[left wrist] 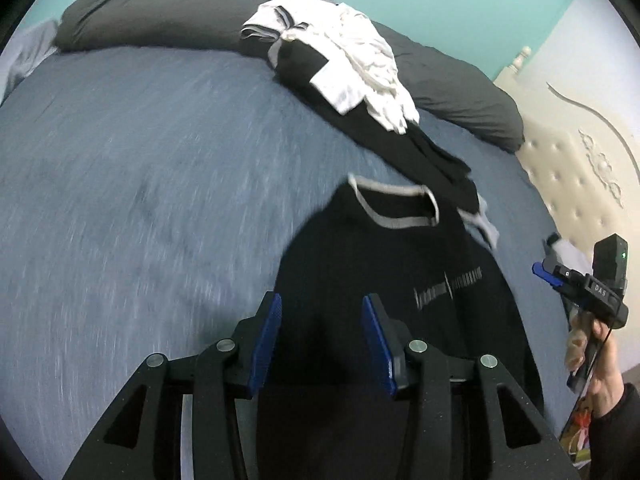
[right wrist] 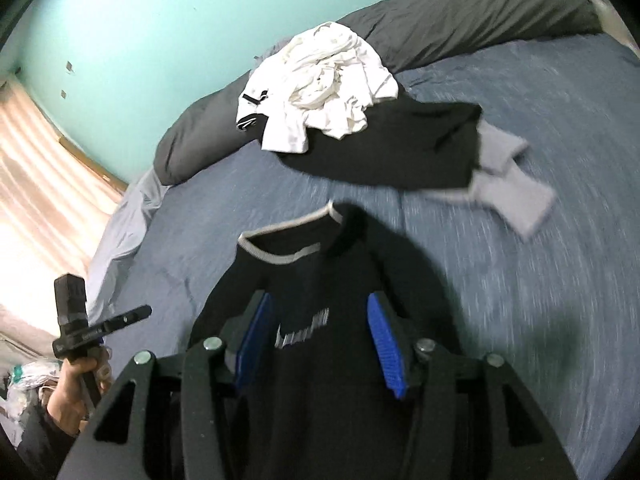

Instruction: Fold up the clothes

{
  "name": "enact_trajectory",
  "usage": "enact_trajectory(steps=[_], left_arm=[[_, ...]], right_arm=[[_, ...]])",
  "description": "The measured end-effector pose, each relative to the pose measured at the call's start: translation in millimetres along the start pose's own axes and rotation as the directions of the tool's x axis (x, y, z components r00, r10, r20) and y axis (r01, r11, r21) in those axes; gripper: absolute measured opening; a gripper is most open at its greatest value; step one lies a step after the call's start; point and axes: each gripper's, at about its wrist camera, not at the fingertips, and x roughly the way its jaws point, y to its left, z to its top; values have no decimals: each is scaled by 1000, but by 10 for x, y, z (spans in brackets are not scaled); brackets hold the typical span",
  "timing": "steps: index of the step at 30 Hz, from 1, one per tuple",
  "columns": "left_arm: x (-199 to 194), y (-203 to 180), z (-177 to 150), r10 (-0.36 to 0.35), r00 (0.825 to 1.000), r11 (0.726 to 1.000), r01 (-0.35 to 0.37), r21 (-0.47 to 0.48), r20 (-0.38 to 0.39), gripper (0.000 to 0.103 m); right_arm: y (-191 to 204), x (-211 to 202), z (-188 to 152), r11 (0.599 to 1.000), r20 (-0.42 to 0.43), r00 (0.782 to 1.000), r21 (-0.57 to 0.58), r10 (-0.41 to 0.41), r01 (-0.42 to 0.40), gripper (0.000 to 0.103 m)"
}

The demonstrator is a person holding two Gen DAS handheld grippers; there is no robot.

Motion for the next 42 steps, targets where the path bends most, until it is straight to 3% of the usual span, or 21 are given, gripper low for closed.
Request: enact_trajectory(steps=[8,12,17,29,31,36,39,42], left_arm=[[-417,139,-948,37,997,999,-38,-23,-63,46],[-441,110,-1251,83,991,996,-84,-5,-107,47],[-475,230,-1512,122,985,990,-129,-54,-120,47],[-455,739,-1933,143,983,939,-171,-299,-115,47],[-394,670,-1965,131,982,944,-164,-286,-133,47],[-256,415,-1987,116,981,966,-149,-213,-158,47],[-146,347,-2040,109,980,968,-143,-208,-166,47],[-53,302,-2098,107,981,967,-140,-212,-161,47]], right_arm=[[136,-344,-867,999,36,998,15,45,-45,59],[65,-374,-1121,997,37,997,40,62,-64,60],[-28,-429,-1365,996,44,996,45,75,-77,60],[-189,-406,-1410,992,114,989,75,90,-99,60],[-151,-383,-1437,994,105,990,53,89,-95,60],[97,-347,-1586,984,36,991,-133,126,-120,60],[58,-328,-1580,984,21,987,-85,160,-157,60],[-8,-356,-1534,990,47,990,-61,132,-129,60]])
